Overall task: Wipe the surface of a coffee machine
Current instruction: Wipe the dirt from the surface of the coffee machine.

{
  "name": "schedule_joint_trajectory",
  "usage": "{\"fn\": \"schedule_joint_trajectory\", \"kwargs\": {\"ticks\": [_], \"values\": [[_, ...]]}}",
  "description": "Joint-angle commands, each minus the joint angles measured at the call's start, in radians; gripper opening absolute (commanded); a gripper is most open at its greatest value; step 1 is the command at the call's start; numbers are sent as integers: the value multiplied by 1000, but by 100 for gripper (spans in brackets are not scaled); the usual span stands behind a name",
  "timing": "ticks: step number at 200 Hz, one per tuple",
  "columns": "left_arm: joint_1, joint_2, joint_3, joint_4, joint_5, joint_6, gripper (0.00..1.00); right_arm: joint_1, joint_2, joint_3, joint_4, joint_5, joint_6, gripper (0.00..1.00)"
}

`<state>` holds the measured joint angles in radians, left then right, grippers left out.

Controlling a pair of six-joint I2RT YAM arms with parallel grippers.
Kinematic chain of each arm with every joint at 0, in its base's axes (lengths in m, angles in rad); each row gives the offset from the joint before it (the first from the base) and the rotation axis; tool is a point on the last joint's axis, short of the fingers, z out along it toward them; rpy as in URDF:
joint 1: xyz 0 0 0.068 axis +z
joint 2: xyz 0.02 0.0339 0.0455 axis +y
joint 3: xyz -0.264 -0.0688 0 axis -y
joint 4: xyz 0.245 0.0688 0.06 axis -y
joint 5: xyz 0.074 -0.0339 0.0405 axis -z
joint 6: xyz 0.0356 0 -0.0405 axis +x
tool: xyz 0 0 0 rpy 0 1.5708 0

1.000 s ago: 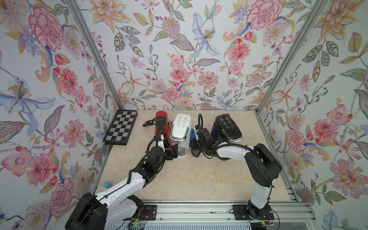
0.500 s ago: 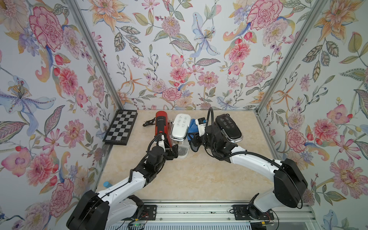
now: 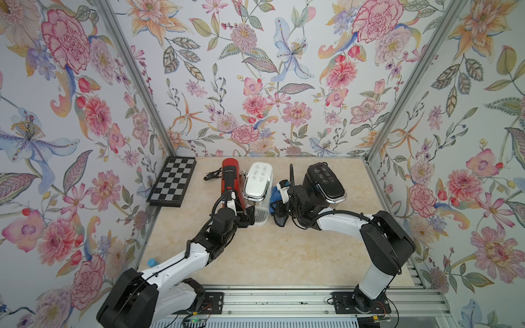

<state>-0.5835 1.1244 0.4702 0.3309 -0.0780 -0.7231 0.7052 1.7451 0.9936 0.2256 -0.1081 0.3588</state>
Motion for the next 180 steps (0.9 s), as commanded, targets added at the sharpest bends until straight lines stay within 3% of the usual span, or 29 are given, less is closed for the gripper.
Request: {"fn": "schedule_joint_trajectory", "kwargs": {"ticks": [1,44,105,180], "values": [[-7,0,28,-6,-3,-15,97,4,-12,30,36,-54,-61,34],[-7,19,24,4,-10,-15,96,5,-101,13,51,-63,-189,35],[-7,22,21,11,-9,-14,97,3,-253,-37,87,53,-309,35],[-13,38,26,14,-6,-19,97,-18,-100,1,72,79,-227,35]]}}
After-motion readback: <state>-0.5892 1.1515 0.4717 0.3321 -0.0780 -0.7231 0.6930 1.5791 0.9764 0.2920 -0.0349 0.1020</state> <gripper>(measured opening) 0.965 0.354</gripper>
